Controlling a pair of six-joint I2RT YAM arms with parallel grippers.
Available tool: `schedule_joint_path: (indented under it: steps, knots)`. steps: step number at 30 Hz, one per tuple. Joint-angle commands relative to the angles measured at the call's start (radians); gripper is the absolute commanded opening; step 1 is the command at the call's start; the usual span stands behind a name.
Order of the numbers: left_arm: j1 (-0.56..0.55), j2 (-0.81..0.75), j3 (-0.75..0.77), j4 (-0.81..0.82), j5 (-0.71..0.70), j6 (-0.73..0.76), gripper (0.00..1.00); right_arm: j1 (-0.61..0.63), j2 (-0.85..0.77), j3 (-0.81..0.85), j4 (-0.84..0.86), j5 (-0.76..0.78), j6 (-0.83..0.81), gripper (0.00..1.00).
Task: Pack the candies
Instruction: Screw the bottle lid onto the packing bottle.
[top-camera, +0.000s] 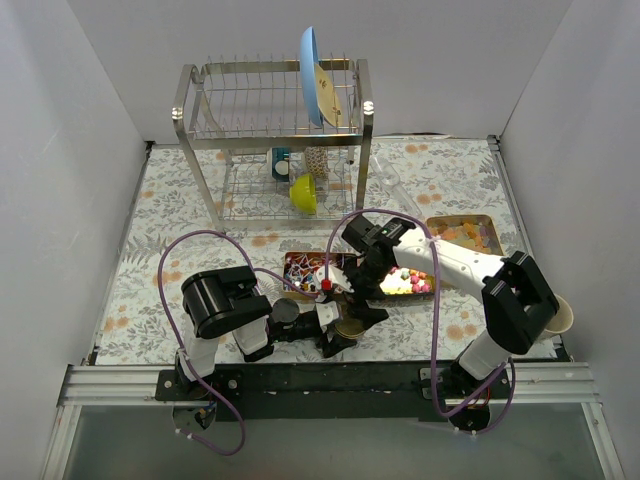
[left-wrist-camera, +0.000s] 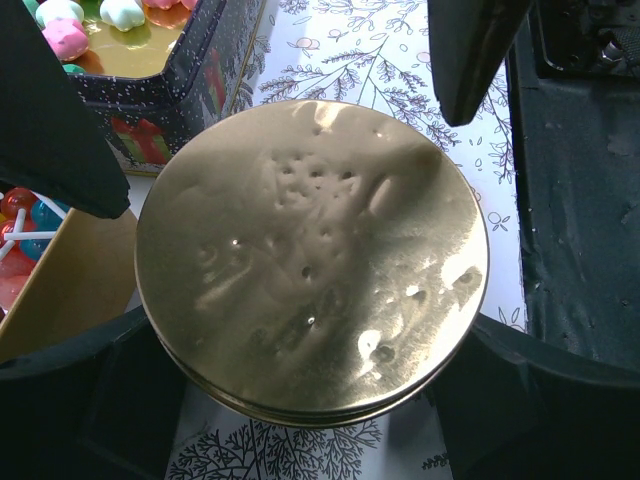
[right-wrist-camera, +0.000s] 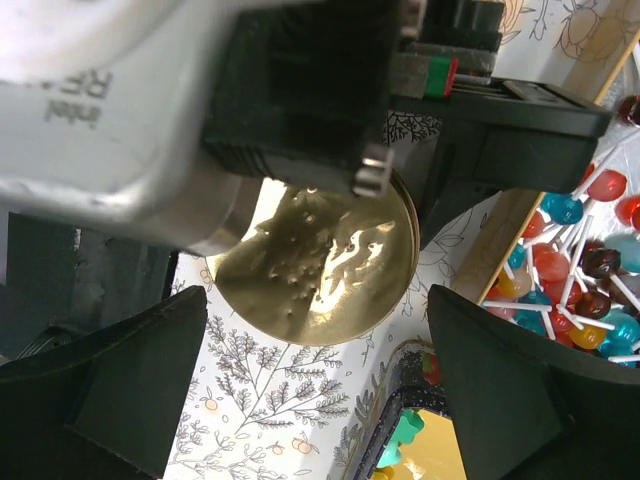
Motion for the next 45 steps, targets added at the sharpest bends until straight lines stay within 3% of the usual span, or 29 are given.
schedule_joint_path:
  steps: [1, 23, 29, 35, 45]
  knots:
    - [0.011, 0.147, -0.069, 0.278, -0.098, 0.054, 0.00, 0.010, -0.009, 0.024, -0.006, -0.040, -0.032, 0.98]
    - [0.011, 0.166, -0.068, 0.309, -0.152, 0.043, 0.00, 0.016, -0.227, -0.230, -0.107, 0.027, -0.038, 0.97]
    - [0.011, 0.170, -0.066, 0.316, -0.135, 0.043, 0.00, -0.023, -0.242, -0.171, -0.102, 0.070, 0.008, 0.96]
    - [0.011, 0.164, -0.072, 0.318, -0.124, 0.043, 0.00, -0.040, -0.184, -0.046, -0.036, 0.001, 0.040, 0.96]
    - [0.011, 0.161, -0.076, 0.316, -0.121, 0.046, 0.00, -0.030, -0.094, -0.026, -0.006, -0.077, -0.194, 0.98]
